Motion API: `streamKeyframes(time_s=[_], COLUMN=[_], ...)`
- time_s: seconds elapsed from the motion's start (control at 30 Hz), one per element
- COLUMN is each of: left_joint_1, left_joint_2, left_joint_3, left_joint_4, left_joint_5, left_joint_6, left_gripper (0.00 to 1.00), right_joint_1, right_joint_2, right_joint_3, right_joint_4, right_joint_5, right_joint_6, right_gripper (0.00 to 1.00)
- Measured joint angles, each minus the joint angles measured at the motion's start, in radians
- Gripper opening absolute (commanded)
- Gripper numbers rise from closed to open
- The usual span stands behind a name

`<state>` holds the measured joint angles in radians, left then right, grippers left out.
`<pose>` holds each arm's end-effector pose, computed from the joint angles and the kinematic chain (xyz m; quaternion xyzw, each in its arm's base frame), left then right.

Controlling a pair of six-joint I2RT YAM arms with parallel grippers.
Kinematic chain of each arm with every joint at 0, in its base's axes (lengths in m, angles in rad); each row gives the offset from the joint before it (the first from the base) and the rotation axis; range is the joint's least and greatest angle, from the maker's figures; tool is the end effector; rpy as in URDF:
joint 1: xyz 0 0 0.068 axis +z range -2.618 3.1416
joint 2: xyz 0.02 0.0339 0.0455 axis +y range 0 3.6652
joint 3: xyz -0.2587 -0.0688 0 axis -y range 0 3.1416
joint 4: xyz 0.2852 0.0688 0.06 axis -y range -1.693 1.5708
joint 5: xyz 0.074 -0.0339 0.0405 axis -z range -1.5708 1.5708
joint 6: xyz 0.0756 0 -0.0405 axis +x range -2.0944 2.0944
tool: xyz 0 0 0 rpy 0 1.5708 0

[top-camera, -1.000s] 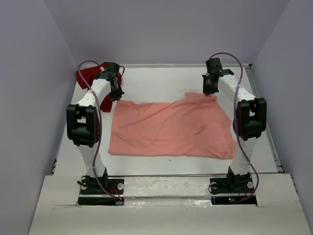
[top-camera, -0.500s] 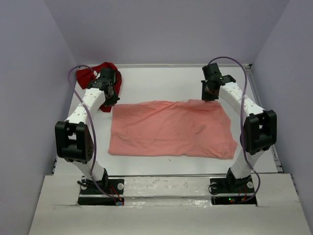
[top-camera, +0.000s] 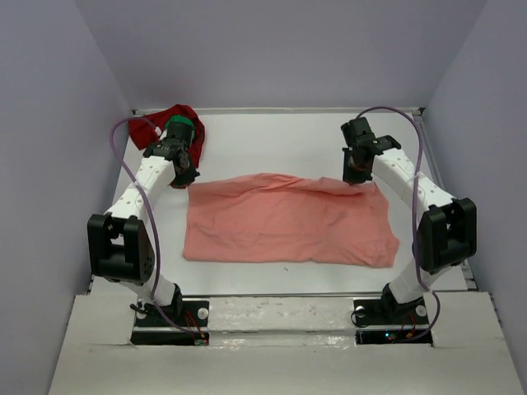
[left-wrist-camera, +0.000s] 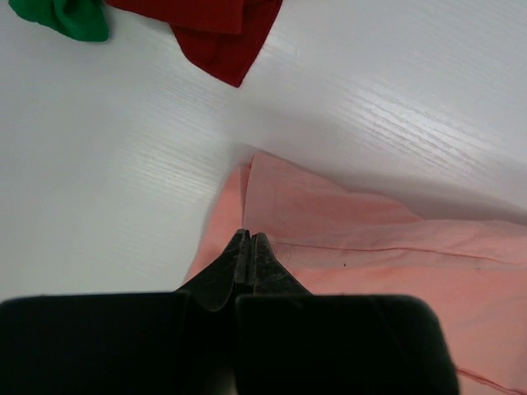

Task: Fold and stack the t-shirts
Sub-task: Fold the tshirt

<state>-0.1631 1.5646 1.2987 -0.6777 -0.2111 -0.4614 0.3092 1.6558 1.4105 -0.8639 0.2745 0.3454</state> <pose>0.3935 -0.0487 0.2354 -0.1727 0.9306 0.0011 0.3227 0.3859 0.1018 0.2288 0.0487 0.9636 -0.0533 0.2574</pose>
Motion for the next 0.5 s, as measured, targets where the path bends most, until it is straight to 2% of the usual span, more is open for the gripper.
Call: streamKeyframes(time_s=[0.27, 0.5], left_joint_1=[-0.006, -0.008], left_joint_2=[-0.072, -0.13], left_joint_3=[-0.051, -0.089], left_joint_4=[-0.024, -0.057], left_joint_5=[-0.029, -0.036], left_joint_6=[-0.022, -0.051], left_gripper=[0.0, 0.0], right_joint_1=[0.007, 0.007], right_joint_2=[-0.1, -0.112], right_joint_3=[-0.024, -0.086], right_joint_4=[-0.034, -0.055], right_joint_5=[0.023, 0.024], right_joint_6=[0.028, 0.053], right_gripper=[0.0, 0.0])
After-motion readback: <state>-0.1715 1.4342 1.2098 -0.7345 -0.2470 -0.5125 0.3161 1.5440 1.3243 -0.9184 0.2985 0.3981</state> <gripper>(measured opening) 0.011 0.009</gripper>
